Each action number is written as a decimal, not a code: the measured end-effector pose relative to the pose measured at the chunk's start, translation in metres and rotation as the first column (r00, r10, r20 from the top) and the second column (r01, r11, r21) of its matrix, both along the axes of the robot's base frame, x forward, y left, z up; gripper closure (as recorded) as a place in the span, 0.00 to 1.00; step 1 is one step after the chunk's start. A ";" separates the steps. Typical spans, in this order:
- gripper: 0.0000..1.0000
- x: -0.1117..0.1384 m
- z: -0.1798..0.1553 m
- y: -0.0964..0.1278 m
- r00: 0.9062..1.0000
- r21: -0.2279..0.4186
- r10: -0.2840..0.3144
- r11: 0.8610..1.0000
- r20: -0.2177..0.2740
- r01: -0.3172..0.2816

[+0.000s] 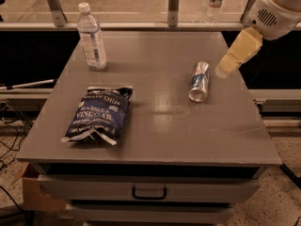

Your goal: Place redbull can upright

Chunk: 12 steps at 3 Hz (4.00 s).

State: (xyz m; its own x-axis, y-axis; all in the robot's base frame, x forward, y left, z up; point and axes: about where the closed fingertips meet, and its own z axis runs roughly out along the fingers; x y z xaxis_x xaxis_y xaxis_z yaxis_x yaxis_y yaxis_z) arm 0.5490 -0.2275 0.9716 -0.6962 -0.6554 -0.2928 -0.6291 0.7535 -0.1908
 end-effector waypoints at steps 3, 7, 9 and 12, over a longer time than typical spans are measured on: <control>0.00 0.066 -0.044 0.048 0.938 0.121 -0.318 0.935 -0.135 0.334; 0.00 0.096 -0.122 0.051 0.740 0.027 -0.641 0.752 -0.204 0.659; 0.23 0.100 -0.139 0.048 0.720 0.017 -0.657 0.736 -0.223 0.677; 0.98 0.102 -0.137 0.055 0.733 0.016 -0.639 0.751 -0.235 0.660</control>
Offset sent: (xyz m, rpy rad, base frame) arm 0.0814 0.0633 -0.0524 0.1992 0.1739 -0.4624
